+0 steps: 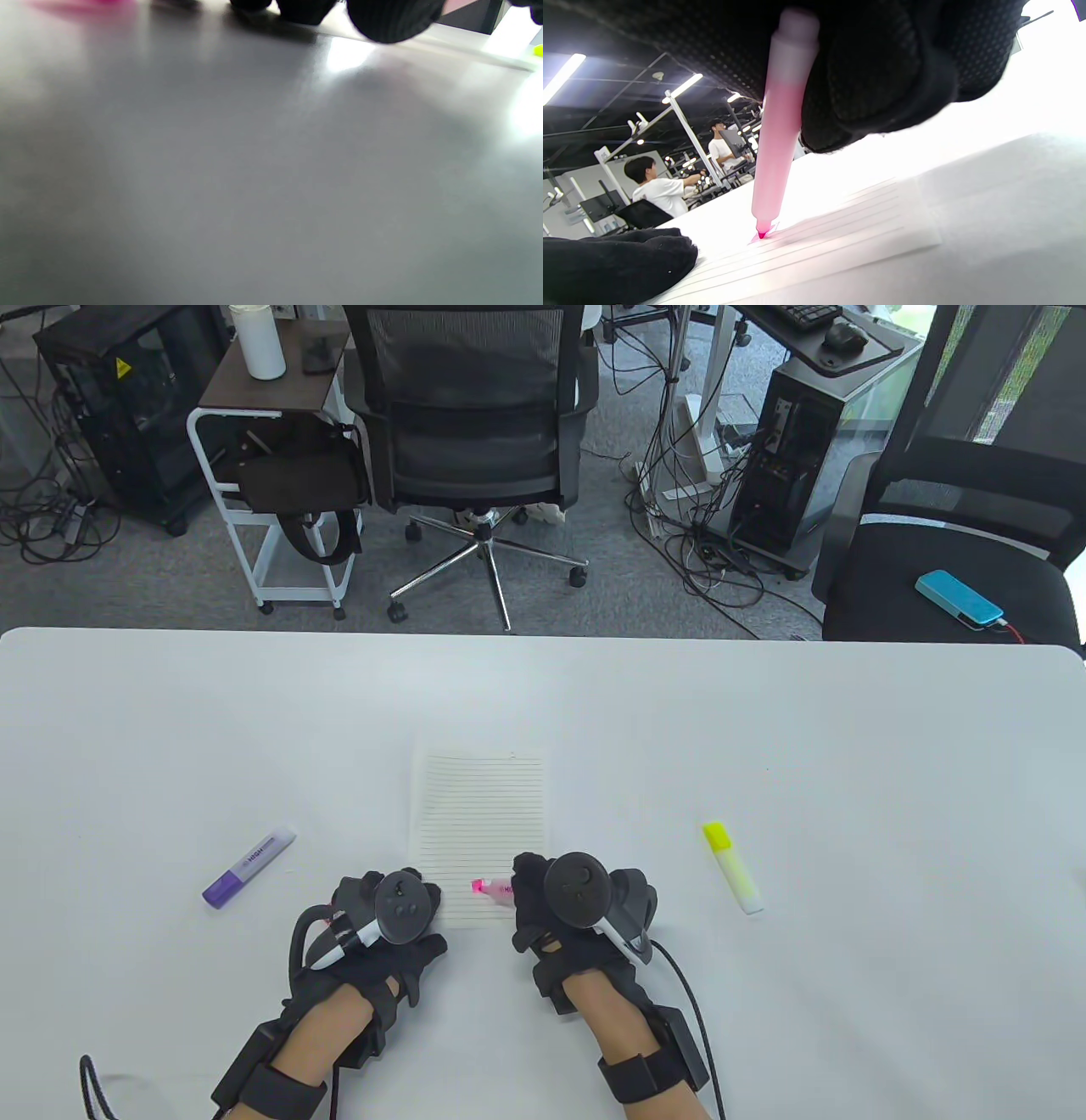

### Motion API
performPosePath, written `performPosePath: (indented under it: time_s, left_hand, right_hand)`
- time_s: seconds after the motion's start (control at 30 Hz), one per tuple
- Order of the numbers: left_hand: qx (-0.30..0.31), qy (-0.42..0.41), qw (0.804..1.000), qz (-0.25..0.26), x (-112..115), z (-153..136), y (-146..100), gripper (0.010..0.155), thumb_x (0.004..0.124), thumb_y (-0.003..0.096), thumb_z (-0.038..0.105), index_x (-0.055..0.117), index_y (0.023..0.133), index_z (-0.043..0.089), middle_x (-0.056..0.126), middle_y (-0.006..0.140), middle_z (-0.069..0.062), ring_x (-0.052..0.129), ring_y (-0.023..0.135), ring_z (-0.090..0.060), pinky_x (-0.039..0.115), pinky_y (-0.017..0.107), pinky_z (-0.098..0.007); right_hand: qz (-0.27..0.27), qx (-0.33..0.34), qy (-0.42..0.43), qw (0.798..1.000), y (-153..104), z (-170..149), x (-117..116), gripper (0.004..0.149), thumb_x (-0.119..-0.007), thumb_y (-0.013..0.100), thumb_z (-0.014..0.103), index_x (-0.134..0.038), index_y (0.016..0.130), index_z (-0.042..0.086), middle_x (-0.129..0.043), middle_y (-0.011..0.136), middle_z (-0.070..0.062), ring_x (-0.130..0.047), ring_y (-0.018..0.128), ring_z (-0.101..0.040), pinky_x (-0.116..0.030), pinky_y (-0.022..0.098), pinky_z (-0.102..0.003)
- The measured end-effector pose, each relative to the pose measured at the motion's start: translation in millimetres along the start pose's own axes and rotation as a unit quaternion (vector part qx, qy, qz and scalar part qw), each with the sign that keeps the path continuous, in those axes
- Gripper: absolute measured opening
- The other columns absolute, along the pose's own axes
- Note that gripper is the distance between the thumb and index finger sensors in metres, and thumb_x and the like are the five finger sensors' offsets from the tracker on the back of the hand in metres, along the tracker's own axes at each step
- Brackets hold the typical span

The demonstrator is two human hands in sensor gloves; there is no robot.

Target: Apply highlighter ink on paper

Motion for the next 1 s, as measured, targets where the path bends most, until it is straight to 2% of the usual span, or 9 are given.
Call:
performPosePath:
  time_s: [0.1,0.27,0.47,0.67,0.83,1.0]
  left_hand:
    - [0.0,0.0,1.0,0.0,0.0,0.0,0.0,0.068,0.067,0.0475,0.055,0.05,0.109,0.03,0.038,0.119,0.001,0.037,0.109,-0.046,0.029,0.072,-0.07]
    - [0.0,0.0,1.0,0.0,0.0,0.0,0.0,0.068,0.067,0.0476,0.055,0.05,0.109,0.031,0.038,0.119,0.001,0.037,0.109,-0.046,0.029,0.072,-0.07]
    - [0.0,0.0,1.0,0.0,0.0,0.0,0.0,0.068,0.067,0.0475,0.055,0.05,0.109,0.031,0.038,0.119,0.001,0.037,0.109,-0.046,0.029,0.072,-0.07]
    - [0.0,0.0,1.0,0.0,0.0,0.0,0.0,0.068,0.067,0.0475,0.055,0.05,0.109,0.031,0.038,0.119,0.001,0.037,0.109,-0.046,0.029,0.072,-0.07]
    - [0.0,0.0,1.0,0.0,0.0,0.0,0.0,0.068,0.067,0.0475,0.056,0.049,0.109,0.031,0.038,0.119,0.001,0.037,0.109,-0.046,0.03,0.072,-0.069]
    - [0.0,0.0,1.0,0.0,0.0,0.0,0.0,0.068,0.067,0.0475,0.055,0.05,0.109,0.031,0.038,0.119,0.001,0.037,0.109,-0.046,0.029,0.072,-0.07]
  right_hand:
    - [-0.014,-0.005,-0.003,1.0,1.1,-2.5,-1.0,0.036,-0.085,0.049,0.03,-0.091,0.081,0.014,-0.101,0.061,-0.019,-0.098,0.035,-0.036,-0.077,0.05,-0.061]
    - [0.009,-0.014,0.009,1.0,1.6,-6.8,0.4,0.036,-0.086,0.048,0.03,-0.093,0.079,0.013,-0.103,0.058,-0.019,-0.099,0.032,-0.036,-0.078,0.048,-0.061]
    - [-0.013,-0.005,0.002,1.0,2.0,-5.1,-2.5,0.036,-0.085,0.048,0.03,-0.092,0.08,0.014,-0.102,0.06,-0.019,-0.099,0.034,-0.036,-0.078,0.049,-0.061]
    - [0.004,-0.011,0.008,1.0,2.1,-6.5,-0.5,0.036,-0.086,0.047,0.03,-0.094,0.078,0.013,-0.103,0.057,-0.019,-0.099,0.031,-0.036,-0.079,0.048,-0.061]
    - [-0.012,-0.004,0.01,1.0,2.6,-8.0,-2.9,0.036,-0.086,0.048,0.03,-0.093,0.079,0.014,-0.102,0.059,-0.019,-0.099,0.033,-0.036,-0.078,0.049,-0.061]
    - [0.006,-0.014,0.013,1.0,2.4,-9.8,0.5,0.035,-0.086,0.047,0.031,-0.094,0.078,0.014,-0.103,0.057,-0.019,-0.099,0.031,-0.035,-0.079,0.048,-0.061]
Point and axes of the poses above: the tracker on the back of each hand, its own z axis roughly to the thumb side, its own y axis roughly from the wrist to the fingertips, x = y × z, the point moved 1 cm from there along y, roughly from the wrist to the fingertips
